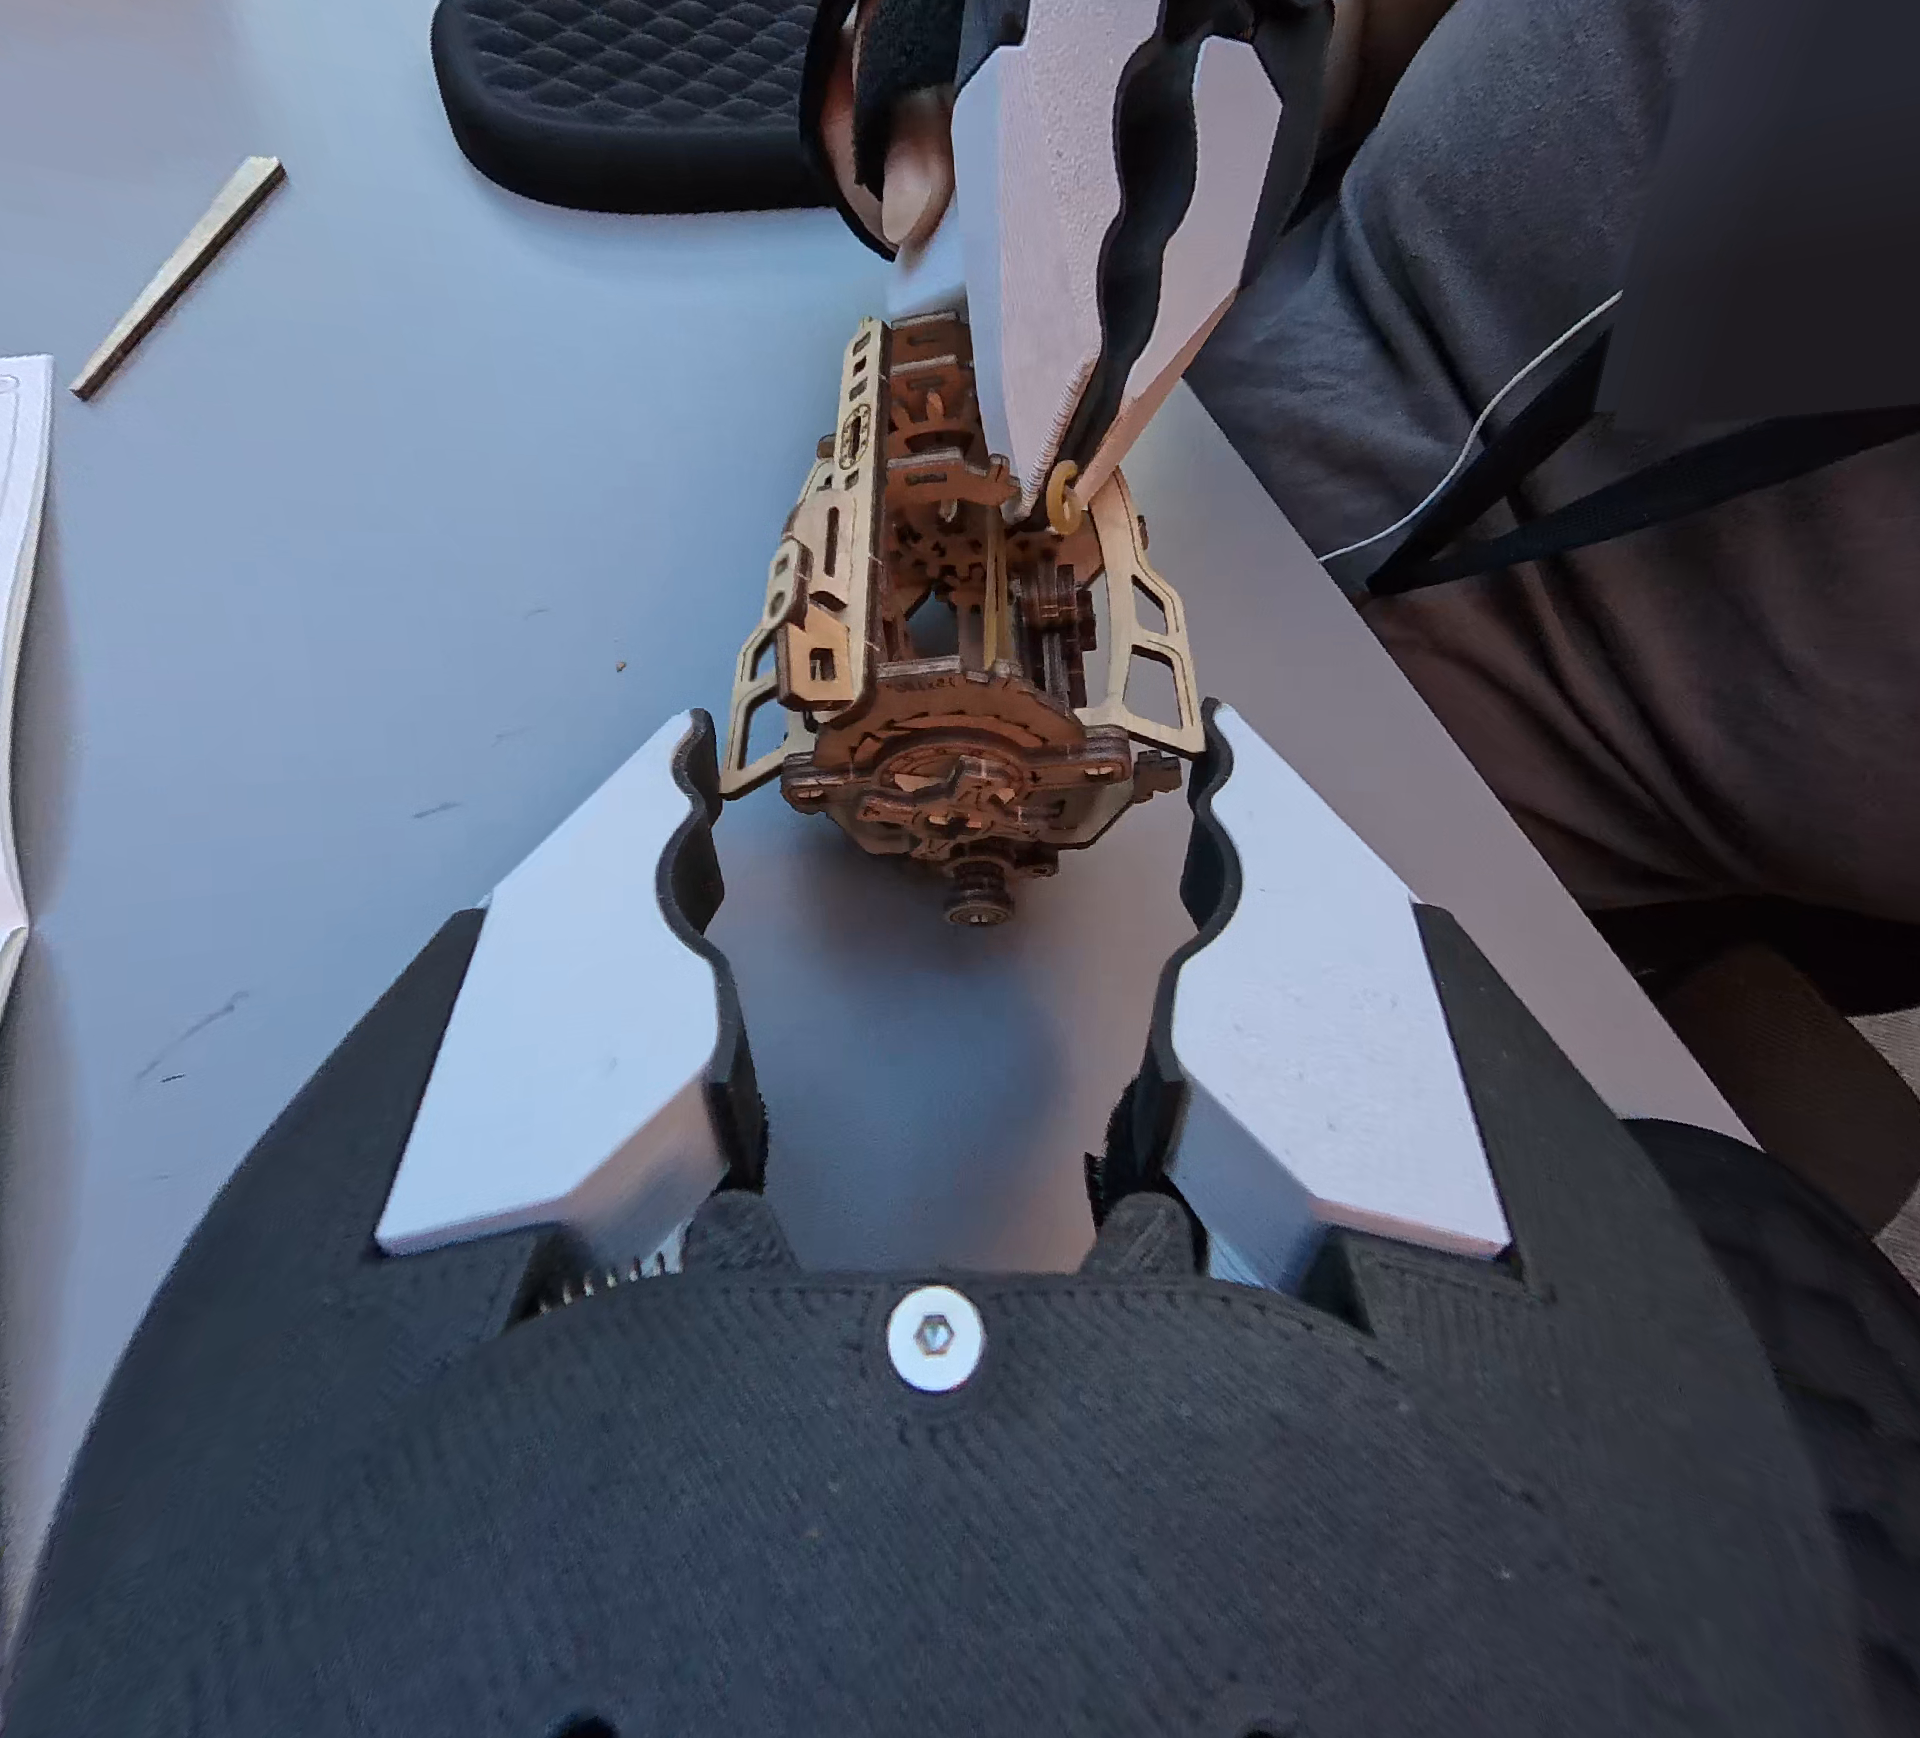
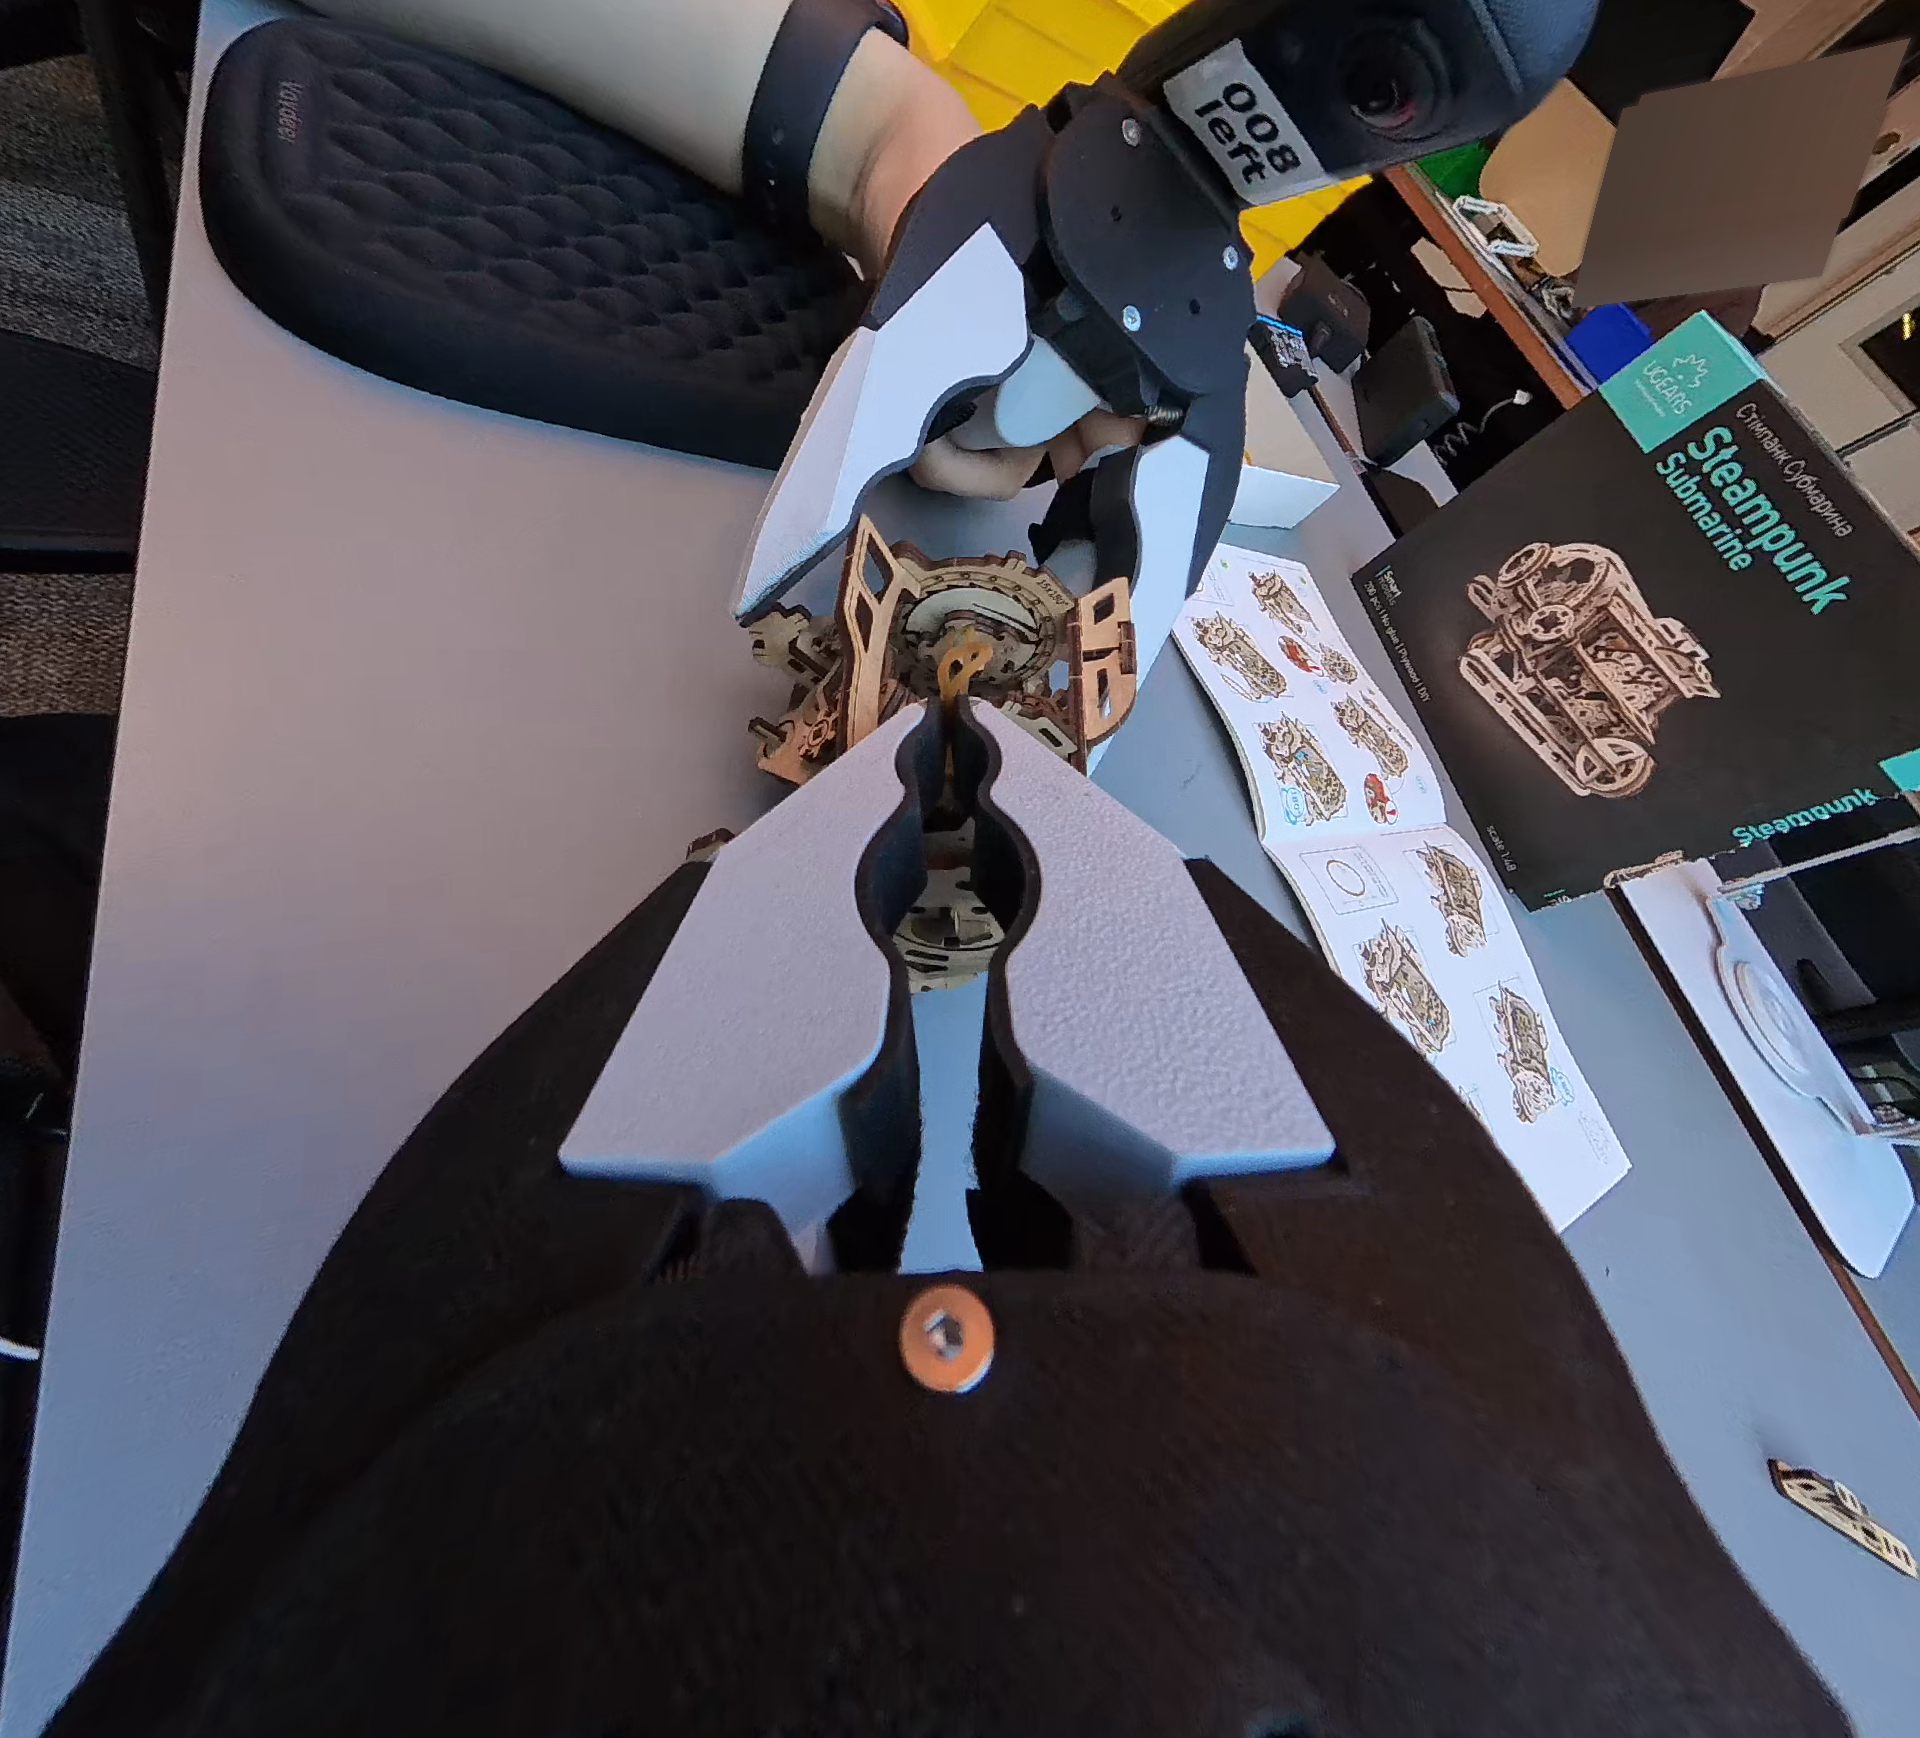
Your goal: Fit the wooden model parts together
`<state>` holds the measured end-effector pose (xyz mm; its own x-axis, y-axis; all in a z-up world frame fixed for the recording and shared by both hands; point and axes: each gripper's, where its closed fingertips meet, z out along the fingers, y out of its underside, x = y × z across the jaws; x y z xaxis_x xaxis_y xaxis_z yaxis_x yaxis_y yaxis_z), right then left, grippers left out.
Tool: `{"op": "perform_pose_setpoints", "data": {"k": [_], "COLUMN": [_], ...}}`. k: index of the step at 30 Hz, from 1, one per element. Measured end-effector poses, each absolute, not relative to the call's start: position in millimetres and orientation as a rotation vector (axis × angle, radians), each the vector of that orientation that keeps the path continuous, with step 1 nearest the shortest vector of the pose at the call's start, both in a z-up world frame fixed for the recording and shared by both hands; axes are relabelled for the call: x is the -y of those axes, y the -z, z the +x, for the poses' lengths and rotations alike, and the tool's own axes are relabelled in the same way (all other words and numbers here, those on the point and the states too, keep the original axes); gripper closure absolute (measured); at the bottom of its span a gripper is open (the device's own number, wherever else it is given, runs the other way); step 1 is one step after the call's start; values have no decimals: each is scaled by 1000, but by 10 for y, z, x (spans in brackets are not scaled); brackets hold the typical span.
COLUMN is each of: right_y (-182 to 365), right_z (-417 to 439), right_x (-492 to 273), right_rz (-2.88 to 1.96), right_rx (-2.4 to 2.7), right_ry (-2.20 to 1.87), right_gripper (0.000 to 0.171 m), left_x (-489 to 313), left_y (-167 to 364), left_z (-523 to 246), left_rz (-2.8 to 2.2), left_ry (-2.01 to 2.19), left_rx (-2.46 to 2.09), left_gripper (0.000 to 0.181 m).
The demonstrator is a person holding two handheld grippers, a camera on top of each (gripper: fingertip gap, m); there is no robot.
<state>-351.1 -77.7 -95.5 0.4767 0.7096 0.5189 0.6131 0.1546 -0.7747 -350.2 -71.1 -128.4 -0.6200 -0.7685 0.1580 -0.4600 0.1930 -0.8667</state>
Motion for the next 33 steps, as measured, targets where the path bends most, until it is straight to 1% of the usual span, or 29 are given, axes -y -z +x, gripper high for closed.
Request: {"op": "perform_pose_setpoints", "data": {"k": [4,10,17,23,26,33], "right_y": [953,951,948,944,948,944], "right_z": [-3491,-3469,-3464,-3398,-3380,-3346], "right_x": [764,757,817,905,957,983], "right_rz": [-1529,-1529,-1473,-1394,-1352,-1308], "right_rx": [1204,1222,1286,1379,1433,1487], "right_ry": [-93,-76,-55,-21,-9,-1], "right_gripper": [171,171,171,171,171,171], "left_x": [684,692,744,790,752,769], "left_y": [1214,1204,1197,1029,1105,1007], "left_z": [-3496,-3491,-3500,-3530,-3476,-3450], "left_rz": [-1141,-1182,-1179,-1232,-1302,-1325], "left_ry": [1410,1457,1399,1493,1420,1423], "left_rx": [-2104,-2114,-2155,-2104,-2070,-1962], "left_gripper": [97,98,98,96,95,101]}}
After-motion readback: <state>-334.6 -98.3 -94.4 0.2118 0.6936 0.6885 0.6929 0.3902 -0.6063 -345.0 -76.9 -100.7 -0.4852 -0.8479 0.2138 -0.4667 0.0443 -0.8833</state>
